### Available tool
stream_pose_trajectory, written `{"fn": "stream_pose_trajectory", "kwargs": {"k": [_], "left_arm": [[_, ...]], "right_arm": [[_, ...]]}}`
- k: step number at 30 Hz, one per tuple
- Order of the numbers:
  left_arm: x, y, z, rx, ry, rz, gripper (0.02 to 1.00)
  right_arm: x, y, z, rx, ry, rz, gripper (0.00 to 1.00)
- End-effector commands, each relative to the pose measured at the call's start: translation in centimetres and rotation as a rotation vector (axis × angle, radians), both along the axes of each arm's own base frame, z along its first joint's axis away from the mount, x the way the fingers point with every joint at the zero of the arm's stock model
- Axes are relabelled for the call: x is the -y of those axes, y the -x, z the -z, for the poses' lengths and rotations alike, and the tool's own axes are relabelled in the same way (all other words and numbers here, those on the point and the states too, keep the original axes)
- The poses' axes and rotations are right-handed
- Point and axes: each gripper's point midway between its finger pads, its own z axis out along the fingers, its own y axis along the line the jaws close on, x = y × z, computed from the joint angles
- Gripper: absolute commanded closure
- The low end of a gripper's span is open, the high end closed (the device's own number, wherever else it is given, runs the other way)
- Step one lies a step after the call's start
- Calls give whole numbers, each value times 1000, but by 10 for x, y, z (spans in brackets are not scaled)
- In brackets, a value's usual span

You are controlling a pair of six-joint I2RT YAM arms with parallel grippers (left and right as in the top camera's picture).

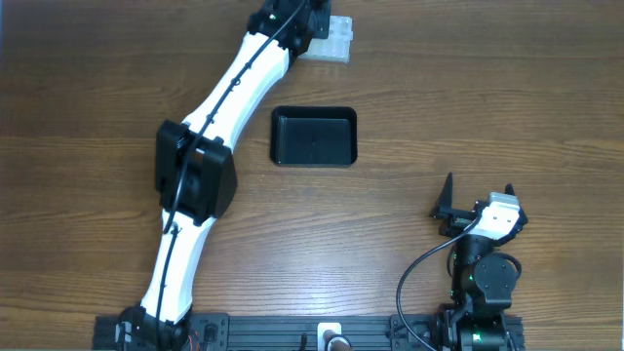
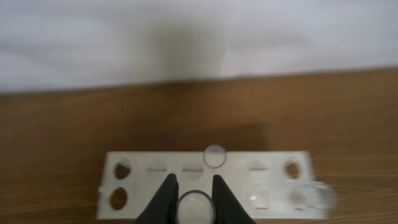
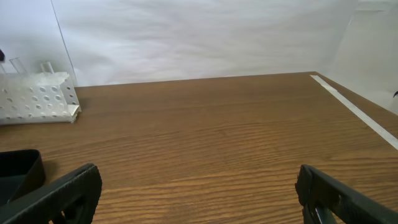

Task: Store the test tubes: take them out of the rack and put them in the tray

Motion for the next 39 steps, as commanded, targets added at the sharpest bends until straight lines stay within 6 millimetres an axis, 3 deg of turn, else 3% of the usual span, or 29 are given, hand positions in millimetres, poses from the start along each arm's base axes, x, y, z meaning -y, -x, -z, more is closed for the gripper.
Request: {"fn": "stream_pose_trajectory", "kwargs": {"k": [1, 2, 4, 7, 11, 13, 16, 21, 39], "left_arm": [[-12, 20, -134, 209, 76, -13, 980], [-16, 28, -156, 236, 91, -13, 980], [-19, 42, -175, 242, 95, -8, 980], [-23, 71, -170, 147, 83, -14, 978], [-30, 122, -119, -131, 84, -115, 976], [-35, 157, -79, -313, 91, -240, 978], [-33, 190, -33, -452, 46, -325, 978], [-25, 201, 19, -500, -14, -313, 978], [-17, 188, 89, -556, -74, -320, 978]], "right_arm": [[2, 1, 1, 4, -2, 10, 7], [2, 1, 1, 4, -2, 10, 9], [2, 1, 1, 4, -2, 10, 9], [2, 1, 1, 4, -2, 10, 9], [2, 1, 1, 4, -2, 10, 9], [2, 1, 1, 4, -2, 10, 7], [2, 1, 1, 4, -2, 10, 9], [2, 1, 1, 4, -2, 10, 7], [2, 1, 1, 4, -2, 10, 7]]}}
